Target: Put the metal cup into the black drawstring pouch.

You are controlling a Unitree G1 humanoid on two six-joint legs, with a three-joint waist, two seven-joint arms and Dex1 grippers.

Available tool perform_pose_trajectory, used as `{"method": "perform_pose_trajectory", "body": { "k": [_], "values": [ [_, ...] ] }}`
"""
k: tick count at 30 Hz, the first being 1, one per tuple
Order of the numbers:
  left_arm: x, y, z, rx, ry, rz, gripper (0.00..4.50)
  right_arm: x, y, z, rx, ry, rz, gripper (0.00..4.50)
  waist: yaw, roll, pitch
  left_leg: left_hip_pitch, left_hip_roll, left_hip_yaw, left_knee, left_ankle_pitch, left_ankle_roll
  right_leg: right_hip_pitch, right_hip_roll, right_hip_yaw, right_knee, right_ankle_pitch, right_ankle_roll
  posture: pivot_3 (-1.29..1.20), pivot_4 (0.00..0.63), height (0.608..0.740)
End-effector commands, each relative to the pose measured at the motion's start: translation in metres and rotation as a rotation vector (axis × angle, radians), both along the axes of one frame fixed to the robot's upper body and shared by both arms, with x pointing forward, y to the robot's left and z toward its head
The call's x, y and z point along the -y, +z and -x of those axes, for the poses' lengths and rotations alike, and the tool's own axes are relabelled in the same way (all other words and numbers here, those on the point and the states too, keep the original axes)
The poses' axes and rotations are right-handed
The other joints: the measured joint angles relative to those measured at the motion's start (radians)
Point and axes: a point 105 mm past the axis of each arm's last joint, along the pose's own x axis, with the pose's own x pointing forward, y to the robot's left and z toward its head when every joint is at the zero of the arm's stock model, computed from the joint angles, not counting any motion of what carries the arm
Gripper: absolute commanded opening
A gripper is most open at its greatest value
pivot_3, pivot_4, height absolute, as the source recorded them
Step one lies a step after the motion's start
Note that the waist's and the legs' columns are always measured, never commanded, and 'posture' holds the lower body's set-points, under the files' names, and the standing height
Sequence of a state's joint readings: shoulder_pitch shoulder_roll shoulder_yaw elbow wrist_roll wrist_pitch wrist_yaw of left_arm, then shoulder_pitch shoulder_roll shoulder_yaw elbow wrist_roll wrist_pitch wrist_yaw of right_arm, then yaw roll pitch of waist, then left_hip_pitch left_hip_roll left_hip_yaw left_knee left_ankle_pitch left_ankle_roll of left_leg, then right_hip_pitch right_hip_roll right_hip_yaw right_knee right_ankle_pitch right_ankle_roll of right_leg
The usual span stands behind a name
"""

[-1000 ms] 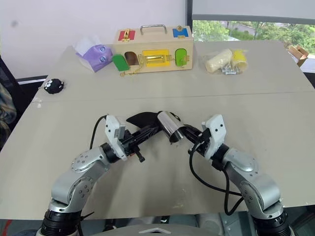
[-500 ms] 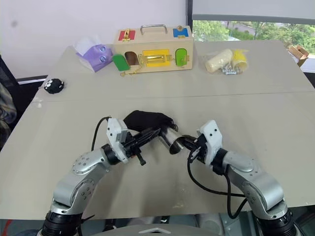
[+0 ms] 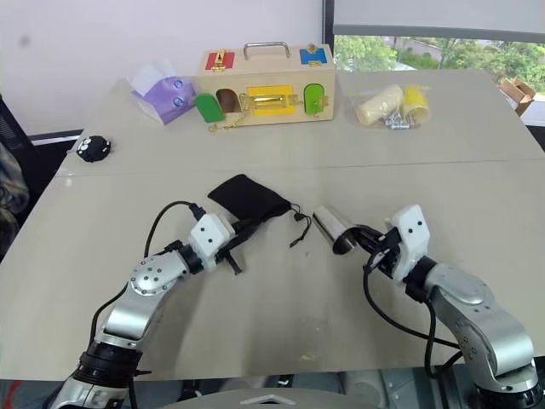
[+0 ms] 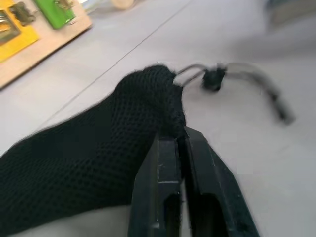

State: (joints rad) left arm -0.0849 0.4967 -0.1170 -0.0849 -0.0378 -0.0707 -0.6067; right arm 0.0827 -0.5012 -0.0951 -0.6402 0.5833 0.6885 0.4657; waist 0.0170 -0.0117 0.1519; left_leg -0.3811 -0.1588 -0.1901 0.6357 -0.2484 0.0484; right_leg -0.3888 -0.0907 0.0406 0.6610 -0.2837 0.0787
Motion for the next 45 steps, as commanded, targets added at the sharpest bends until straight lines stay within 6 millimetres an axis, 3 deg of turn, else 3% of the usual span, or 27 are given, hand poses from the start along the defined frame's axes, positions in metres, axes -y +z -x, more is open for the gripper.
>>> {"method": "perform_pose_trajectory", "body": {
  "k": [1, 4, 5, 7, 11, 15, 25, 29, 37, 40, 45],
  "values": [
    [-0.005, 0.006, -0.001, 0.142, 0.027, -0.073, 1.71, -0.001, 0.02, 0.01, 0.071, 0.037, -0.057, 0.0, 0.0, 0.0, 0.0, 0.0, 0.0, 0.0, 0.0, 0.0, 0.0, 0.0, 0.0, 0.0, 0.0, 0.0, 0.0, 0.0, 0.15, 0.74],
    [-0.006, 0.005, 0.004, 0.216, 0.044, -0.116, 3.02, -0.001, 0.021, 0.019, 0.064, 0.075, -0.054, 0.0, 0.0, 0.0, 0.0, 0.0, 0.0, 0.0, 0.0, 0.0, 0.0, 0.0, 0.0, 0.0, 0.0, 0.0, 0.0, 0.0, 0.15, 0.74],
    [-0.005, 0.006, 0.006, 0.231, 0.043, -0.115, 3.65, 0.0, 0.02, 0.02, 0.061, 0.079, -0.049, 0.0, -0.001, 0.0, 0.0, 0.0, 0.0, 0.0, 0.0, 0.0, 0.0, 0.0, 0.0, 0.0, 0.0, 0.0, 0.0, 0.0, 0.15, 0.74],
    [-0.001, 0.008, 0.01, 0.262, 0.037, -0.113, 4.41, 0.001, 0.019, 0.021, 0.054, 0.082, -0.042, 0.0, -0.001, 0.0, 0.0, 0.0, 0.0, 0.0, 0.0, 0.0, 0.0, 0.0, 0.0, 0.0, 0.0, 0.0, 0.0, 0.0, 0.15, 0.74],
    [0.012, 0.016, 0.018, 0.28, 0.065, -0.019, 4.41, 0.002, 0.015, 0.024, 0.035, 0.092, -0.023, 0.0, 0.0, -0.001, 0.0, 0.0, 0.0, 0.0, 0.0, 0.0, 0.0, 0.0, -0.001, 0.0, 0.0, 0.001, 0.001, 0.0, 0.15, 0.74],
    [0.021, 0.021, 0.007, 0.307, 0.168, 0.003, 4.41, 0.001, 0.015, 0.025, 0.028, 0.104, -0.021, 0.0, 0.005, -0.001, 0.0, 0.0, 0.0, 0.0, 0.001, 0.0, 0.0, 0.0, 0.0, 0.0, 0.001, 0.001, 0.002, 0.0, 0.15, 0.74],
    [0.017, 0.017, -0.004, 0.311, 0.335, -0.039, 4.41, 0.002, 0.018, 0.028, 0.022, 0.111, -0.006, 0.0, 0.004, -0.002, -0.001, -0.001, 0.0, 0.001, 0.002, 0.0, 0.0, 0.0, 0.0, 0.0, 0.001, 0.001, 0.002, 0.0, 0.15, 0.74],
    [0.013, 0.022, -0.004, 0.328, 0.358, -0.029, 3.4, 0.002, 0.018, 0.029, 0.021, 0.109, -0.005, 0.0, 0.006, -0.002, -0.001, 0.0, 0.0, 0.001, 0.002, 0.0, 0.0, 0.0, 0.0, 0.0, 0.001, 0.002, 0.002, 0.0, 0.15, 0.74],
    [0.002, 0.025, -0.006, 0.333, 0.417, -0.025, 0.06, -0.003, 0.016, 0.031, 0.019, 0.111, -0.01, 0.0, 0.008, -0.002, -0.001, 0.0, 0.0, 0.001, 0.002, 0.0, 0.0, 0.0, 0.0, 0.0, 0.001, 0.002, 0.003, 0.0, 0.15, 0.74],
    [-0.004, 0.022, -0.009, 0.297, 0.452, -0.013, 0.06, -0.005, 0.017, 0.029, 0.028, 0.115, -0.011, 0.0, 0.009, -0.002, -0.001, 0.0, 0.0, 0.001, 0.002, 0.0, 0.0, 0.0, 0.0, 0.0, 0.001, 0.002, 0.003, 0.0, 0.15, 0.74],
    [0.005, 0.034, -0.018, 0.154, 0.445, 0.223, 0.06, -0.017, 0.02, 0.022, 0.053, 0.152, 0.037, 0.0, 0.009, -0.002, -0.001, -0.001, 0.0, 0.001, 0.003, 0.0, 0.0, 0.0, 0.0, -0.001, 0.001, 0.002, 0.003, 0.0, 0.15, 0.74]
  ]
}}
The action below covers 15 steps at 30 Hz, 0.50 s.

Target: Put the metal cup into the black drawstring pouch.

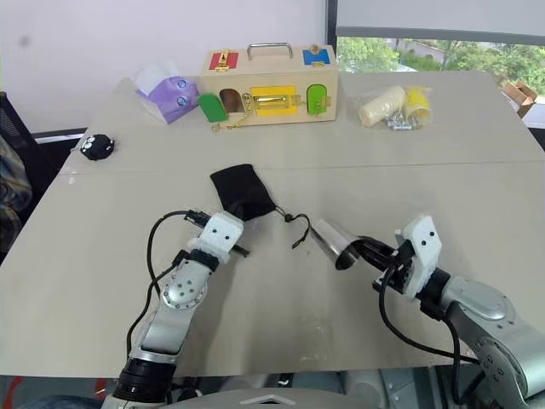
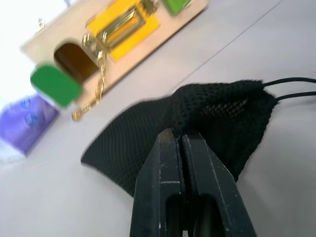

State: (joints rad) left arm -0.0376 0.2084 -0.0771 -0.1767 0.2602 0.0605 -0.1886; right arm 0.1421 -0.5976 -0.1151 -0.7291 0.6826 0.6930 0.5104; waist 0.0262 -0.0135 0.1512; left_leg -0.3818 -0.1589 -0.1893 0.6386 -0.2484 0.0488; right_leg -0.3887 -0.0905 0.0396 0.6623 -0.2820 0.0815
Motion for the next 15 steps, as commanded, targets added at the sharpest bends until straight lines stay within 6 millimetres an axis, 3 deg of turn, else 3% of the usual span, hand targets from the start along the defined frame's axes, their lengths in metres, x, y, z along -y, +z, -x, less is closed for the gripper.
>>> {"method": "perform_pose_trajectory", "body": {
  "k": [1, 6, 15],
  "values": [
    [0.011, 0.028, -0.004, 0.007, -0.044, 0.201, 0.06, -0.015, 0.013, -0.002, 0.065, 0.044, 0.008, 0.0, 0.0, 0.0, 0.0, -0.001, 0.0, 0.0, 0.001, 0.0, 0.0, 0.0, 0.0, -0.001, 0.0, 0.0, 0.0, 0.0, 0.15, 0.74],
    [0.025, 0.047, -0.01, -0.122, -0.097, 0.476, 0.06, -0.044, 0.017, -0.018, 0.086, 0.053, -0.054, 0.0, -0.006, -0.002, 0.001, -0.001, 0.0, -0.001, 0.003, 0.0, 0.0, 0.0, 0.0, -0.001, 0.0, 0.0, 0.0, 0.0, 0.15, 0.74],
    [0.03, 0.082, -0.015, -0.236, -0.167, 0.63, 0.06, -0.083, 0.045, -0.048, 0.135, -0.042, -0.278, 0.0, -0.013, -0.003, 0.0, -0.002, 0.0, -0.001, 0.004, 0.0, -0.001, -0.001, 0.002, -0.001, 0.001, 0.0, 0.0, 0.0, 0.15, 0.74]
  ]
}}
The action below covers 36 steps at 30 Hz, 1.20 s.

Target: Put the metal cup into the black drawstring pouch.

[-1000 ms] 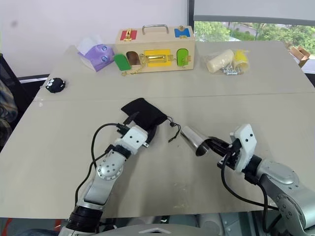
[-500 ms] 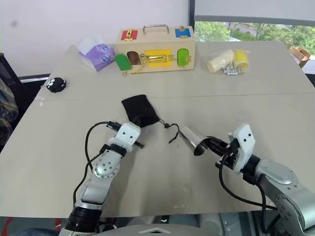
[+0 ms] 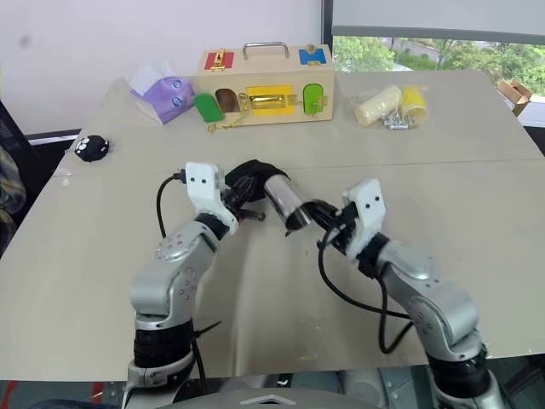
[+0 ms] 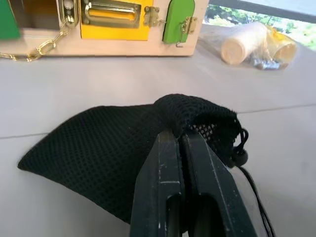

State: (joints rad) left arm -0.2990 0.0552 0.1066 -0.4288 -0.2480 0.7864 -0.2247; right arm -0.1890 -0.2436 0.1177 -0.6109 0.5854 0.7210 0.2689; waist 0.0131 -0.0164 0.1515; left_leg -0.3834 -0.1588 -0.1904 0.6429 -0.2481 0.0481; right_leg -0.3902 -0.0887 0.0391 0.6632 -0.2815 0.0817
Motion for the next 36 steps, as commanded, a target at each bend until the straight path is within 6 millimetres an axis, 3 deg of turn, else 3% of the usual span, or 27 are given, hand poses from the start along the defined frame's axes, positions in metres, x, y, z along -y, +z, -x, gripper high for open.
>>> {"method": "perform_pose_trajectory", "body": {
  "k": [1, 8, 15, 22, 27, 36],
  "values": [
    [0.009, 0.027, 0.005, 0.038, -0.068, 0.061, 0.06, -0.01, 0.011, -0.005, 0.035, -0.026, -0.054, 0.0, 0.001, 0.0, 0.0, -0.001, 0.0, 0.0, 0.0, 0.0, 0.0, -0.001, 0.0, 0.0, 0.0, 0.0, 0.0, 0.0, 0.15, 0.74],
    [0.014, 0.032, 0.007, 0.011, -0.141, 0.13, 0.06, -0.016, 0.005, -0.013, 0.048, -0.068, -0.083, 0.0, -0.001, 0.0, 0.0, 0.0, 0.0, 0.001, 0.001, 0.0, 0.0, -0.001, 0.001, 0.002, 0.0, 0.0, 0.0, 0.0, 0.15, 0.74],
    [0.011, 0.044, 0.004, 0.01, -0.146, 0.235, 0.06, -0.027, -0.02, -0.007, 0.033, -0.036, 0.02, 0.0, -0.001, 0.0, 0.0, -0.001, 0.001, 0.001, 0.0, 0.001, -0.002, -0.003, 0.001, 0.002, 0.002, 0.001, -0.002, 0.0, 0.15, 0.74],
    [0.021, 0.043, 0.011, -0.014, -0.175, 0.279, 0.06, -0.032, -0.027, -0.009, 0.062, -0.014, 0.116, 0.0, -0.002, 0.0, 0.0, -0.001, 0.001, 0.002, 0.001, 0.001, -0.002, -0.003, 0.001, 0.002, 0.002, 0.001, -0.002, 0.0, 0.15, 0.74],
    [0.024, 0.038, 0.017, -0.025, -0.201, 0.268, 0.06, -0.034, -0.015, -0.018, 0.055, -0.055, 0.02, 0.0, -0.002, 0.0, 0.0, -0.001, 0.001, 0.002, 0.0, 0.001, -0.002, -0.003, 0.002, 0.002, 0.002, 0.001, -0.002, 0.0, 0.15, 0.74],
    [0.018, 0.029, 0.02, -0.026, -0.203, 0.17, 0.06, -0.02, 0.005, -0.02, -0.057, -0.087, -0.351, 0.0, -0.002, 0.0, -0.001, -0.001, 0.001, 0.002, 0.0, 0.001, -0.002, -0.003, 0.002, 0.003, 0.002, 0.002, -0.002, 0.0, 0.15, 0.74]
  ]
}}
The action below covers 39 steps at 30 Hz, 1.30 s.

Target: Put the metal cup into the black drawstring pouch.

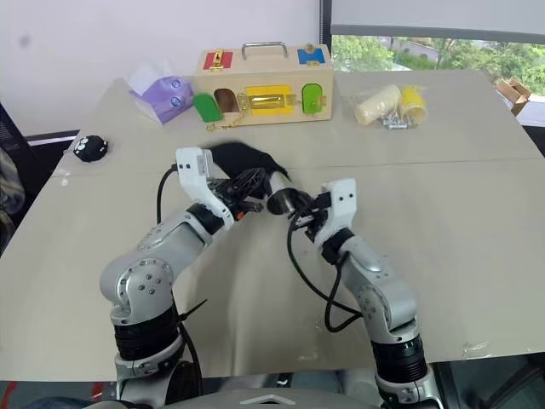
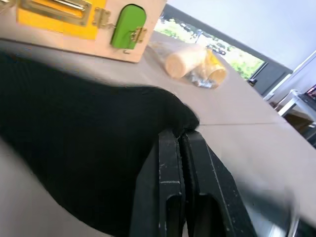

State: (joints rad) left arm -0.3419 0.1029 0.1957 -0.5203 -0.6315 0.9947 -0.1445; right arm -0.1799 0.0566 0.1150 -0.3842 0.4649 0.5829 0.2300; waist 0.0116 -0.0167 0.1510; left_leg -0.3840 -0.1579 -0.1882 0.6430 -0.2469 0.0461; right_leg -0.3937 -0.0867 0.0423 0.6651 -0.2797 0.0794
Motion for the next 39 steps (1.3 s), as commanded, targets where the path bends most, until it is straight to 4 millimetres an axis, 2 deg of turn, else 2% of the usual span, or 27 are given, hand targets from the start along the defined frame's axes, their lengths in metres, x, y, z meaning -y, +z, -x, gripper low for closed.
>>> {"method": "perform_pose_trajectory", "body": {
  "k": [1, 4, 9, 14, 17, 24, 32, 35, 39],
  "values": [
    [0.006, 0.008, 0.003, 0.047, -0.036, -0.02, 0.06, 0.001, 0.028, 0.007, 0.066, 0.035, -0.156, 0.0, 0.0, 0.0, 0.0, 0.0, 0.0, 0.0, 0.0, 0.0, 0.0, 0.0, 0.0, 0.0, 0.0, 0.0, 0.0, 0.0, 0.15, 0.74],
    [0.005, 0.009, 0.002, 0.066, -0.059, -0.052, 0.06, -0.001, 0.033, 0.013, 0.067, 0.1, -0.197, 0.0, -0.001, 0.0, 0.0, 0.0, 0.0, 0.0, 0.0, 0.0, 0.0, 0.0, 0.0, 0.0, 0.0, 0.0, -0.001, 0.0, 0.15, 0.74],
    [0.006, 0.013, 0.002, 0.084, -0.132, -0.052, 0.06, -0.005, 0.031, 0.018, 0.078, 0.155, -0.152, 0.0, -0.006, 0.0, 0.0, 0.0, 0.001, 0.0, -0.001, 0.0, 0.0, -0.001, 0.001, 0.0, 0.0, 0.001, -0.001, 0.0, 0.15, 0.74],
    [0.013, 0.018, 0.01, 0.107, -0.214, -0.038, 0.06, -0.009, 0.014, 0.009, 0.089, 0.131, 0.053, 0.0, -0.011, 0.0, 0.0, 0.0, 0.001, 0.0, -0.001, 0.0, 0.0, -0.001, 0.001, 0.0, 0.0, 0.001, -0.001, 0.0, 0.15, 0.74],
    [0.016, 0.02, 0.012, 0.114, -0.231, -0.023, 0.06, -0.012, 0.01, 0.007, 0.103, 0.137, 0.102, 0.0, -0.014, 0.0, 0.0, 0.0, 0.001, 0.0, -0.002, 0.0, 0.0, -0.001, 0.001, 0.0, 0.0, 0.001, -0.001, 0.0, 0.15, 0.74],
    [-0.001, 0.02, -0.002, 0.104, -0.135, -0.014, 0.06, -0.005, 0.007, 0.016, 0.1, 0.136, 0.106, 0.0, -0.02, 0.0, 0.0, 0.0, 0.002, 0.0, -0.002, 0.0, 0.0, -0.001, 0.001, 0.0, 0.0, 0.001, -0.001, 0.0, 0.15, 0.74],
    [0.002, 0.019, -0.002, 0.107, -0.143, -0.01, 0.06, -0.004, -0.002, 0.026, 0.08, 0.195, 0.188, 0.0, -0.023, 0.0, 0.0, 0.0, 0.002, 0.0, -0.002, 0.0, 0.0, -0.001, 0.001, 0.0, 0.0, 0.001, -0.001, 0.0, 0.15, 0.74],
    [0.005, 0.018, 0.002, 0.112, -0.168, -0.014, 0.06, -0.004, -0.001, 0.023, 0.078, 0.184, 0.197, 0.0, -0.023, 0.0, 0.0, 0.0, 0.002, 0.0, -0.002, 0.0, 0.0, -0.001, 0.001, 0.0, 0.0, 0.001, -0.001, 0.0, 0.15, 0.74],
    [0.014, 0.016, 0.011, 0.111, -0.235, -0.019, 0.06, -0.004, 0.005, 0.01, 0.061, 0.129, 0.156, 0.0, -0.024, 0.0, 0.0, 0.0, 0.002, 0.0, -0.002, 0.0, 0.0, -0.001, 0.001, 0.001, 0.0, 0.001, -0.001, 0.0, 0.15, 0.74]
  ]
}}
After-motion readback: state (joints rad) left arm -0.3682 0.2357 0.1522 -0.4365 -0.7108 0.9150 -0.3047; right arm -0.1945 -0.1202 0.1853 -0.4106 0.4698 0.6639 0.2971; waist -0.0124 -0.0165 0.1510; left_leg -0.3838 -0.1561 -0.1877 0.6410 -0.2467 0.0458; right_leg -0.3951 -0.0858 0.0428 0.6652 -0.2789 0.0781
